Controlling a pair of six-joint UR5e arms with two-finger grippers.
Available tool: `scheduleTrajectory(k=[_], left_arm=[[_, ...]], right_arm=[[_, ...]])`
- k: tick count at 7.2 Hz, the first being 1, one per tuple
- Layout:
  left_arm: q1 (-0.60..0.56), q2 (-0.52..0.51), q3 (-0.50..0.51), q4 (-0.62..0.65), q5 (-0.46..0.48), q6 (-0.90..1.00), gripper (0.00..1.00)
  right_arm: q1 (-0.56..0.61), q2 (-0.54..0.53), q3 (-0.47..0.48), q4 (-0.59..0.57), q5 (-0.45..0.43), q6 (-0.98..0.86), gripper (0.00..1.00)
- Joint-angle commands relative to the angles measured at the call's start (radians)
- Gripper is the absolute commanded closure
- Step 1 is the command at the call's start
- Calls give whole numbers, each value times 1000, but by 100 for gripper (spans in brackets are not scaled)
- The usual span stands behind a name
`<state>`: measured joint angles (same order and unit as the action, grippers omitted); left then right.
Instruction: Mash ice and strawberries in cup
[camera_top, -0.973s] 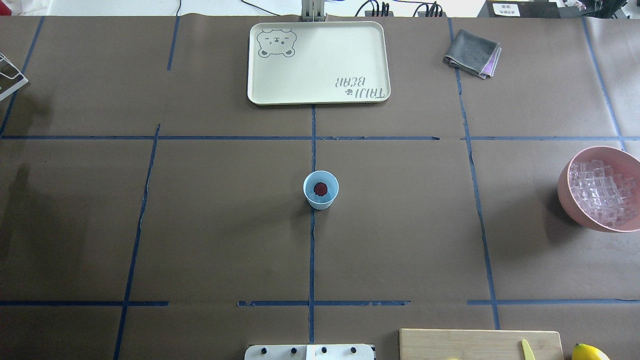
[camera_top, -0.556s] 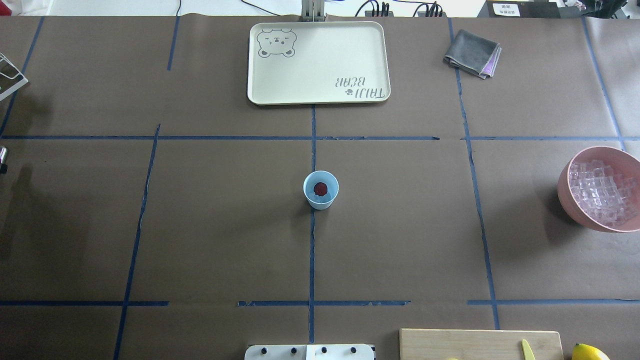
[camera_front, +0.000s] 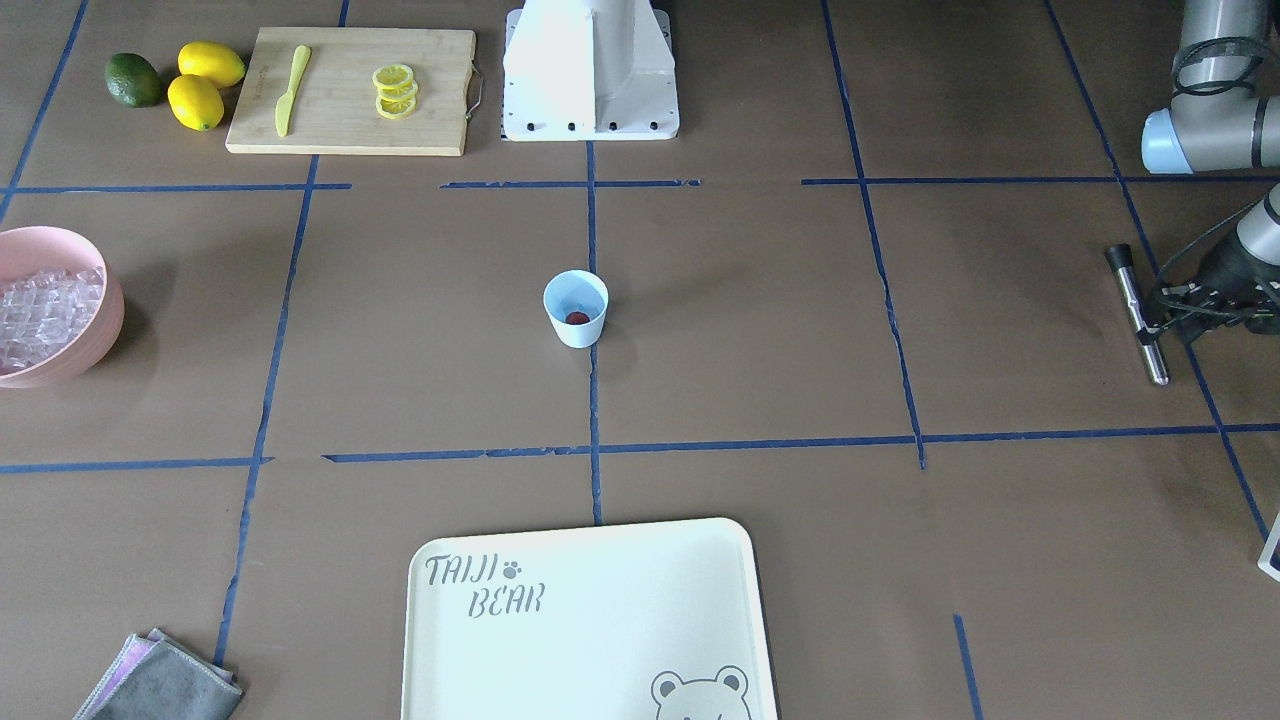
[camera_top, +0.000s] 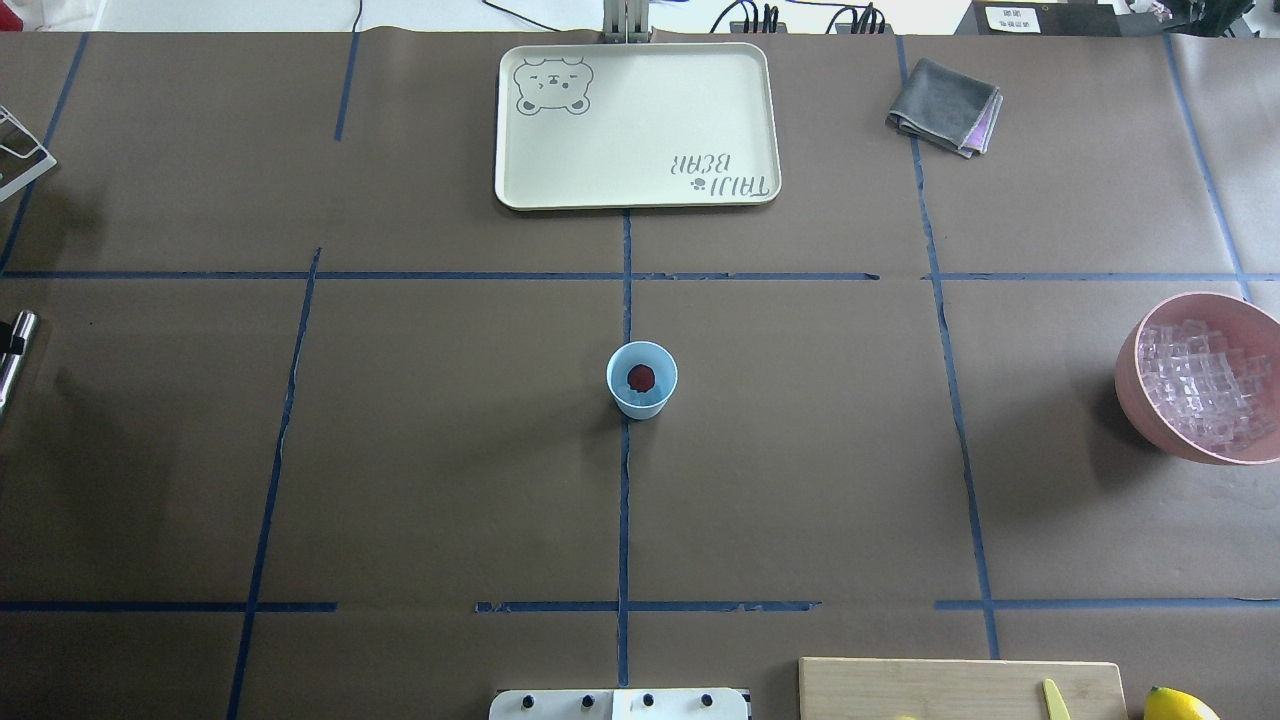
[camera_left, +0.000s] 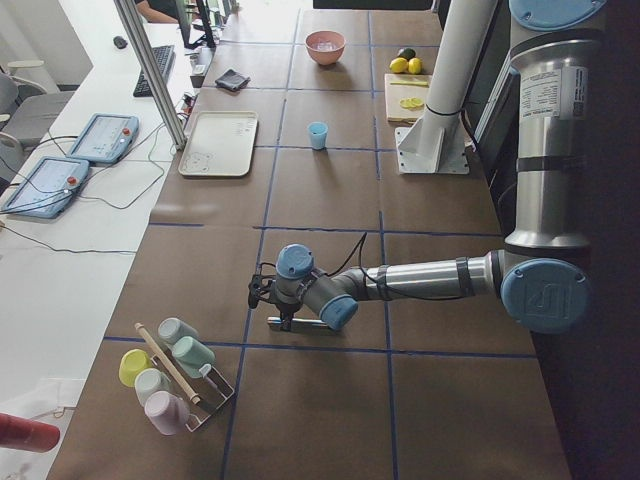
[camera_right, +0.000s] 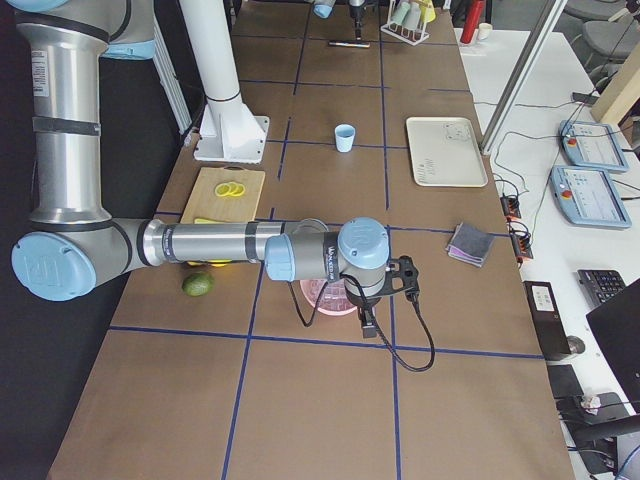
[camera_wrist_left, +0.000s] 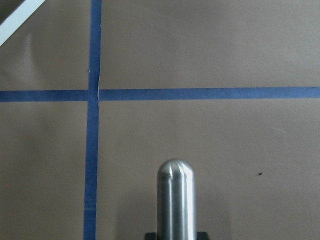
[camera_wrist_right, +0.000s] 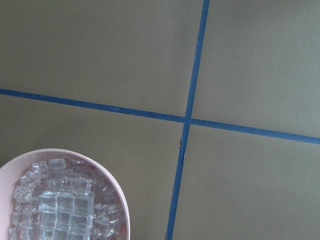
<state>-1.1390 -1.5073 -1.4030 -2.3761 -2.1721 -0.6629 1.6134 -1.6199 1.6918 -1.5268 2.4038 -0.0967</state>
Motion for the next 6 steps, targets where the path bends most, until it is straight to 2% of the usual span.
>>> scheduleTrajectory(k=[1, 2, 3, 4, 5, 6], left_arm=[[-1, 6, -5, 0, -6, 14, 0], [-7, 1, -8, 21, -40, 72, 0], [-27, 1, -26, 97, -123, 157, 0], [-104, 1, -65, 206, -150, 281, 0], [-169, -1, -124, 370, -150, 433, 0], [-285, -4, -207, 585, -147, 604, 0]], right_arm=[[-1, 0, 0, -1, 0, 0, 1], [-1, 0, 0, 0, 0, 0, 1], [-1, 2, 0, 0, 0, 0, 1], [-1, 0, 3, 0, 2, 0, 1], [-1, 0, 5, 0, 2, 0, 1], [-1, 0, 5, 0, 2, 0, 1]])
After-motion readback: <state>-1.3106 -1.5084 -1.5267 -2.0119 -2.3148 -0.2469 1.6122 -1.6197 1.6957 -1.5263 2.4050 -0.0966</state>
